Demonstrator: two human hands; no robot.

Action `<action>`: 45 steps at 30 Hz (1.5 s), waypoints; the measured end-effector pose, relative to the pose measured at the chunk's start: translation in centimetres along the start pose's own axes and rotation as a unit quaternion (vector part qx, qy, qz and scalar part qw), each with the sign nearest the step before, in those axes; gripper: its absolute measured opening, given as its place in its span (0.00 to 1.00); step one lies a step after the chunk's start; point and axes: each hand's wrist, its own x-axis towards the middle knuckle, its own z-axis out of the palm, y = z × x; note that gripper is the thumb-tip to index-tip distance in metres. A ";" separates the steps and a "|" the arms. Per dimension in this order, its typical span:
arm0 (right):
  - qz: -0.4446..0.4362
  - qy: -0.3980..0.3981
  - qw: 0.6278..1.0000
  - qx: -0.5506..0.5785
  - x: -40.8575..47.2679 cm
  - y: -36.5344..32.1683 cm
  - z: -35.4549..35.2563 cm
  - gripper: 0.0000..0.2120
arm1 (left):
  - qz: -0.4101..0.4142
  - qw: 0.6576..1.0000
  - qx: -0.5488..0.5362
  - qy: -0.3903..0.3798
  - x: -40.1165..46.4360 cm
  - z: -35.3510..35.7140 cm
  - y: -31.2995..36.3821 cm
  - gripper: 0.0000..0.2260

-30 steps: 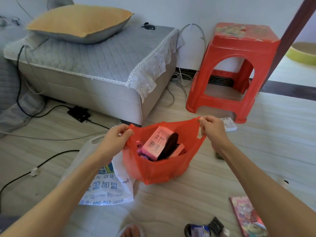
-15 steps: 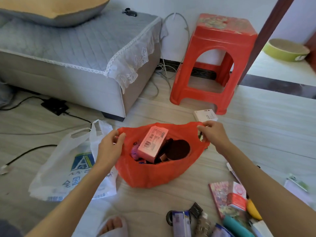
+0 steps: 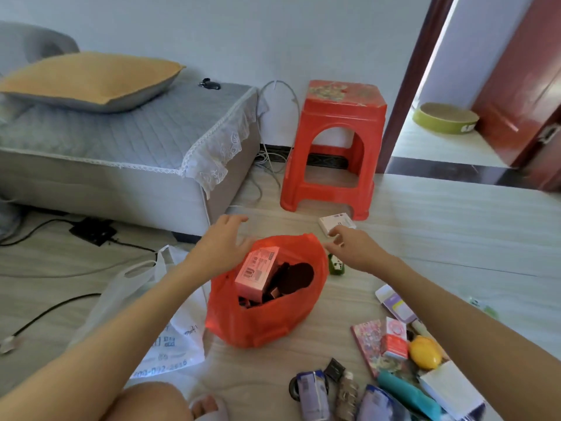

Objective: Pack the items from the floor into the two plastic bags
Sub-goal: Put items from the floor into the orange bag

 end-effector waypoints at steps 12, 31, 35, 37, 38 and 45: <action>-0.002 0.033 0.998 -0.050 -9.9 10.6 -2.1 0.24 | 0.300 0.941 0.159 -0.011 -3.8 7.5 7.5 0.19; 0.059 -0.168 0.974 -0.137 -12.5 26.8 19.7 0.34 | 0.008 0.937 0.131 -0.322 -9.9 33.9 -2.3 0.45; 0.109 -0.126 0.973 -0.161 -12.7 27.4 20.5 0.23 | 0.050 0.928 0.159 -0.334 -10.9 34.9 -2.8 0.54; 0.125 -0.125 0.970 -0.165 -12.6 27.7 20.5 0.21 | 0.089 0.926 0.189 -0.315 -11.0 35.6 -2.8 0.58; 0.133 -0.128 0.968 -0.172 -12.6 27.8 20.5 0.20 | 0.096 0.925 0.193 -0.314 -11.0 35.7 -2.8 0.58; 0.188 -0.134 0.961 -0.153 -12.7 28.1 20.4 0.23 | 0.105 0.928 0.195 -0.301 -11.2 33.4 -2.4 0.50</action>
